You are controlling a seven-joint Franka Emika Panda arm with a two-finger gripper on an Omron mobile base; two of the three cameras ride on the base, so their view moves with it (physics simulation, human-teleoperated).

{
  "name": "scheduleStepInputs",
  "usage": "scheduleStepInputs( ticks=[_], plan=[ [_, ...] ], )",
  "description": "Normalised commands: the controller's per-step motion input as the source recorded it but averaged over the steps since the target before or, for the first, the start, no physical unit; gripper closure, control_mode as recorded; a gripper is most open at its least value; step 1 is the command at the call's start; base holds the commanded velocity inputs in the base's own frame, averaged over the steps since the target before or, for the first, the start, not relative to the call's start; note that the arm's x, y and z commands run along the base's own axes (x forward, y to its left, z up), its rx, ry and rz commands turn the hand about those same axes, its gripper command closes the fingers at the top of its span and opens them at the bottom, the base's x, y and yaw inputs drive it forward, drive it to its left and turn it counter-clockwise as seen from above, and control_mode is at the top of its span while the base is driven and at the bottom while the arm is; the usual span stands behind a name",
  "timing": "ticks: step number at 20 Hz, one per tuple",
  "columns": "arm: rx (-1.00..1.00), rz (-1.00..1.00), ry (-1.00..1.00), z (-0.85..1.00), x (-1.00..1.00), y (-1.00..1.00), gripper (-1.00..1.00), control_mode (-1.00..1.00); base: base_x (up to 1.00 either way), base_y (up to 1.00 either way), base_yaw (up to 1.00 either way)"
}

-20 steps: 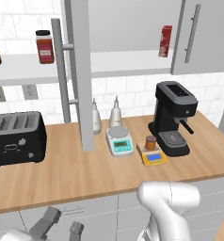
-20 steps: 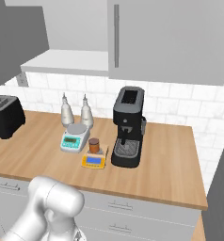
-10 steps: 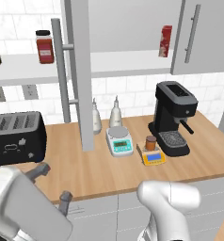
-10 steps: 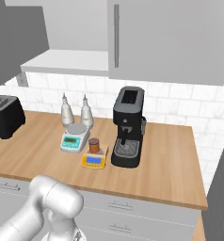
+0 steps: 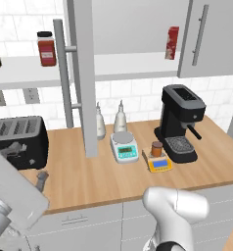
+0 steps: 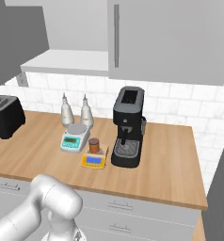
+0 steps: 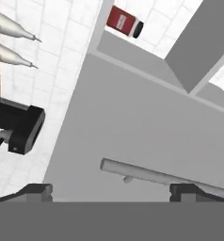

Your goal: Pick the jam and place it on the digital scale for weighing, and close the cabinet.

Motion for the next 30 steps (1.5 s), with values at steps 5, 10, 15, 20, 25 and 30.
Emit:
scheduleStepInputs(
  ticks=[5, 10, 15, 20, 25, 30],
  plan=[
    [0.0, 0.0, -0.06, -0.26, 1.0, 0.0, -1.0, -1.0, 0.0, 0.0, 0.0],
    [0.0, 0.0, -0.05, -0.15, 1.0, 0.0, -1.0, -1.0, 0.0, 0.0, 0.0],
    [0.0, -0.04, -0.18, -0.01, 0.6, -0.19, -1.0, -1.0, 0.0, 0.0, 0.0],
    [0.0, -0.13, -0.22, 0.0, 0.5, -0.1, -1.0, -1.0, 0.0, 0.0, 0.0],
    [-0.01, -0.34, -0.17, 0.0, 0.27, 0.02, -1.0, -1.0, 0.0, 0.0, 0.0],
    [0.0, -0.31, -0.09, 0.18, 0.14, 0.0, -1.0, -1.0, 0.0, 0.0, 0.0]
  ],
)
